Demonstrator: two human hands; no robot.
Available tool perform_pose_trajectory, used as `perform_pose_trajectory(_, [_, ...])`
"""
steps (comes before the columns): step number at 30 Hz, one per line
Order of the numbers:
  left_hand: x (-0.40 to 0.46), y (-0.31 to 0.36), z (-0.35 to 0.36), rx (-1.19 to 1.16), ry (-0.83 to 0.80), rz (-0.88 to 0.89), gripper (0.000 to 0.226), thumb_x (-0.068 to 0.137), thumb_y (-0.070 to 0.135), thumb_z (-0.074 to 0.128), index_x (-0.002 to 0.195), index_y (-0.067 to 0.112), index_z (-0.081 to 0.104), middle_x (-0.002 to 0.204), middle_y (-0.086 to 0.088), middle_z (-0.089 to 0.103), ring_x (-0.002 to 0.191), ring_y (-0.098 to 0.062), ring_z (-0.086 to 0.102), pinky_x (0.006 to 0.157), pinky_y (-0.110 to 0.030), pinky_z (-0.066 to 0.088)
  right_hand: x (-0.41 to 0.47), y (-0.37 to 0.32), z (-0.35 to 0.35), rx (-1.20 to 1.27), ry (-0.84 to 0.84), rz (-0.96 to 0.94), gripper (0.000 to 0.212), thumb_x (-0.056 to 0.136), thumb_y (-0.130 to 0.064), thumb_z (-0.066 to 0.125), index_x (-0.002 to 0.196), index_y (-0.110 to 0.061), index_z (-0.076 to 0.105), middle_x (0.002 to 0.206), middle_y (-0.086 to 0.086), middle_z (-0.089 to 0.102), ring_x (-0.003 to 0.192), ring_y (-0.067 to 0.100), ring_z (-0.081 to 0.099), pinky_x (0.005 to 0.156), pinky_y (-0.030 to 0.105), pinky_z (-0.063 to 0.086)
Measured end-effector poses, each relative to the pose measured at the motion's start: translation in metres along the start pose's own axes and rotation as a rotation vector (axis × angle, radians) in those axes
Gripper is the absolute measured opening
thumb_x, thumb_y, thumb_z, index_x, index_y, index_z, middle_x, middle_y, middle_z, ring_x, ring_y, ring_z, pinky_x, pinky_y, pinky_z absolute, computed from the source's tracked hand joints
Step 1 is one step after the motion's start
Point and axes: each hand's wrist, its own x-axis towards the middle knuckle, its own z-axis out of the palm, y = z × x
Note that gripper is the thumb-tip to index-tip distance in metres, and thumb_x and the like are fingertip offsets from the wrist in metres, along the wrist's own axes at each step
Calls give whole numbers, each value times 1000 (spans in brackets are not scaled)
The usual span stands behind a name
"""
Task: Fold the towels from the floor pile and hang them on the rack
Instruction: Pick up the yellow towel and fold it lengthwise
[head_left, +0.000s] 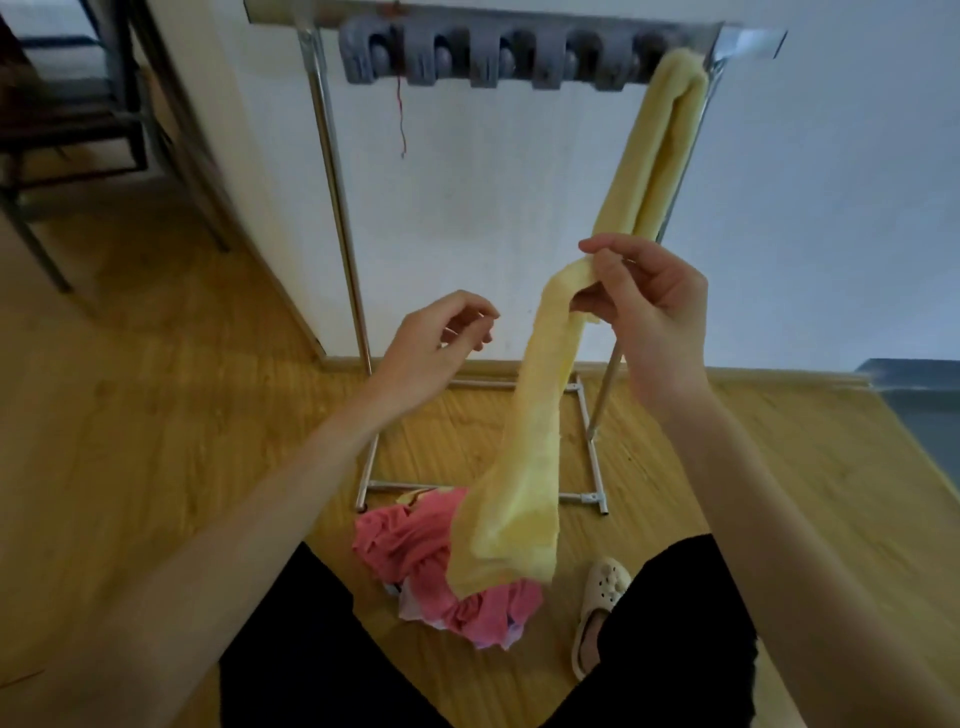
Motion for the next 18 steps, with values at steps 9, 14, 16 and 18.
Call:
perform_pose_trajectory(9, [-20,16,10,258,176,142,63,73,52,74,123,21,50,110,10,56,99,-3,56,83,-18,47,12,-22,9,52,-26,-97,15,96,1,49,102,6,61,73,11,64,80,27,71,78,31,57])
perform_pose_trajectory(14, [-9,19,28,292,346,209,35,88,38,65,111,13,59,99,6,62,84,-3,56,75,-23,51,14,-24,14,45,-36,-96,14,96,2,48,101,5,61,78,10,67,80,26,72,77,30,57])
perform_pose_trajectory(16, [-5,20,29,279,346,220,25,92,33,62,106,12,63,93,6,64,80,-3,57,73,-25,52,14,-23,13,37,-25,-91,15,96,2,48,101,5,61,79,15,65,79,26,72,76,30,58])
perform_pose_trajectory(18, [-2,19,27,178,277,177,21,93,30,60,103,12,65,91,6,67,79,-5,60,73,-27,53,14,-20,10,31,-19,-76,15,96,1,48,101,5,62,78,13,65,79,26,72,76,30,57])
